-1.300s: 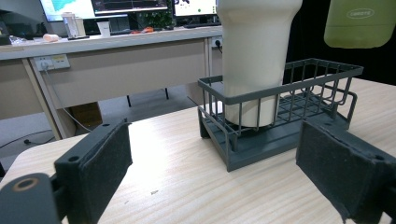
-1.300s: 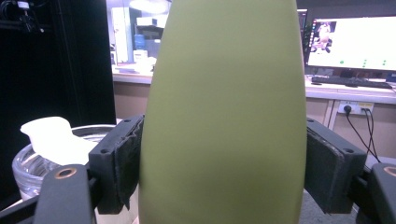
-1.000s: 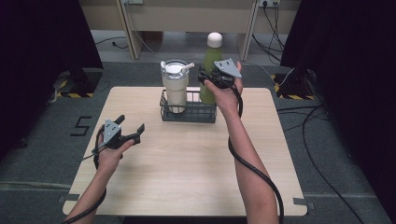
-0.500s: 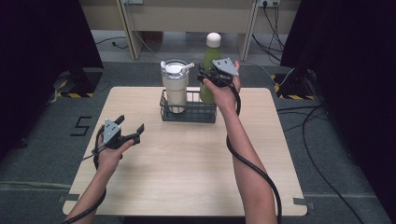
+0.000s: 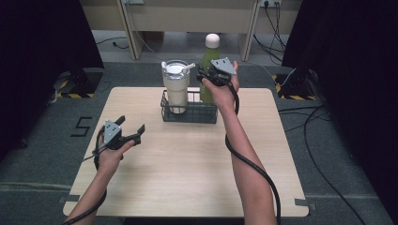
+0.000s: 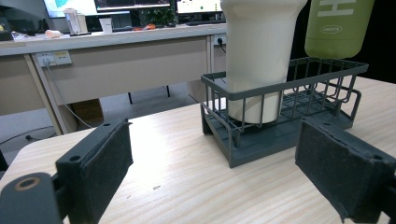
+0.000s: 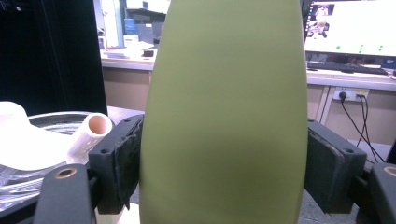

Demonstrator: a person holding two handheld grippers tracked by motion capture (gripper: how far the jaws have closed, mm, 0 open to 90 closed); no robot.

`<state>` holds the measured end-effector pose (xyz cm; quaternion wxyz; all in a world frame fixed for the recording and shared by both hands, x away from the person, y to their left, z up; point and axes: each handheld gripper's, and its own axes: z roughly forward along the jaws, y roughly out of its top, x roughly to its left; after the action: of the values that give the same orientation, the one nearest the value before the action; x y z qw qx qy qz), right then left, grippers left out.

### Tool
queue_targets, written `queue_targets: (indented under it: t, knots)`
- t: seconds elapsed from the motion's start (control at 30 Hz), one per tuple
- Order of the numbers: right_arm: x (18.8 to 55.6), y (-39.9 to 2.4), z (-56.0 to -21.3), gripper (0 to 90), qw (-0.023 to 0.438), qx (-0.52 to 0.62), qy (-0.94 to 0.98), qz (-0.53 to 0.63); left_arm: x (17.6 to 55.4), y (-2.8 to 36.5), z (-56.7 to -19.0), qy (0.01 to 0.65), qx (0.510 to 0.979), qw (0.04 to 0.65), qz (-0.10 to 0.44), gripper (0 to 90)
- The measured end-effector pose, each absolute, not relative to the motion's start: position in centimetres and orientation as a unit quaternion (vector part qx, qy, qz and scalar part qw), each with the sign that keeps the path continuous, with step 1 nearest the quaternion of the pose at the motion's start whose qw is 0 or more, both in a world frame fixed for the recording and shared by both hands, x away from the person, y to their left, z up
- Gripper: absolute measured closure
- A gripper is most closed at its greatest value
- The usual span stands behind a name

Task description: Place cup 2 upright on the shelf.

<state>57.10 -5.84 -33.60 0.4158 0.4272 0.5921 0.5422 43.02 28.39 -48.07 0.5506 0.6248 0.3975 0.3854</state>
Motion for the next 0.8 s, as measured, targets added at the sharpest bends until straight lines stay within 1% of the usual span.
queue_targets:
  t: [0.53, 0.8]
  knots:
    - [58.1, -5.3, -34.5, 23.3, 0.407, 0.432, 0.603, 0.534, 43.0, 28.4, -48.1, 0.398, 0.624, 0.551, 0.384, 10.2]
    - [58.7, -5.3, -35.7, 23.4, 0.398, 0.442, 0.609, 0.525, 43.0, 28.4, -48.2, 0.398, 0.625, 0.551, 0.384, 10.2]
